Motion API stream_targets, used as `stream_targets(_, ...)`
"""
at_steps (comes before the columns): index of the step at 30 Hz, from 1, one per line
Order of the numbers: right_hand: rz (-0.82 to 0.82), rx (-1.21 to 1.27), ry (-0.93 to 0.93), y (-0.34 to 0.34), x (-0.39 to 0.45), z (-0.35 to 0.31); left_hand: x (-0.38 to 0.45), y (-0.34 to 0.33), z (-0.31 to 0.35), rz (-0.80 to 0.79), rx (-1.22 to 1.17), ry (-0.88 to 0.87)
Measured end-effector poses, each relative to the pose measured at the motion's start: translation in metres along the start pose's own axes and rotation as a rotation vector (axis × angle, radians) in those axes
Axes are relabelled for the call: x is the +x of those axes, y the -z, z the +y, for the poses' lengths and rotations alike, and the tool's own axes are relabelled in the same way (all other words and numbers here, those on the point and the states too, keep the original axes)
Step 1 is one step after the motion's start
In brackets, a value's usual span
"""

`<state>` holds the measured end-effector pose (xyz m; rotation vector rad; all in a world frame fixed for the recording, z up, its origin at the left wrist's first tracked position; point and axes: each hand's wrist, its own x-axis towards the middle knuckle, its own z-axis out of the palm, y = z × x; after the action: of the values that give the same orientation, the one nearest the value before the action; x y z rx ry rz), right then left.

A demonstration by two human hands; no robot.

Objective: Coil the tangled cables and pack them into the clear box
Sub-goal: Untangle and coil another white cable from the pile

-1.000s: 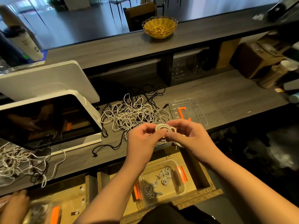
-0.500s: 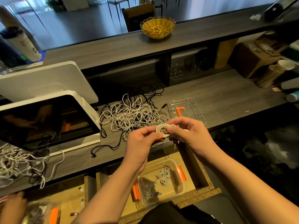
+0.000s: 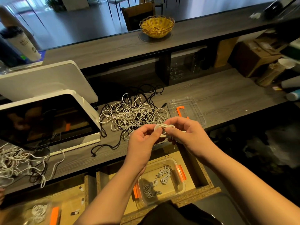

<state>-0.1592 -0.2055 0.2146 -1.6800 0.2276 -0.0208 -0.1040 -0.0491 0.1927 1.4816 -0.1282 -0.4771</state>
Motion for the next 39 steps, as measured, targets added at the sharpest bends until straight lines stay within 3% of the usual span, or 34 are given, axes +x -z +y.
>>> stream_targets(4,-0.021,-0.04,0.019,0.004,-0.001,-0.003,0.0,-0.001,-0.001,-0.027,0.033,-0.011)
stream_targets(11,-0.049,0.075,-0.07,0.008,0.0,0.0,0.0,-0.001,-0.005,-0.077,-0.262,0.172)
stream_targets(21,-0.138,0.384,-0.226,0.011,-0.006,0.007,-0.006,-0.003,-0.013,-0.155,-0.534,0.257)
stream_targets(29,0.11,0.504,-0.204,-0.018,-0.016,0.002,-0.003,0.01,-0.009,-0.186,-0.539,0.204)
stream_targets(35,-0.079,0.442,-0.238,-0.011,-0.023,-0.011,-0.008,0.026,-0.009,-0.354,-0.587,0.203)
stream_targets(39,-0.181,0.376,-0.26,-0.008,-0.022,-0.011,-0.016,0.031,-0.01,-0.384,-0.611,0.233)
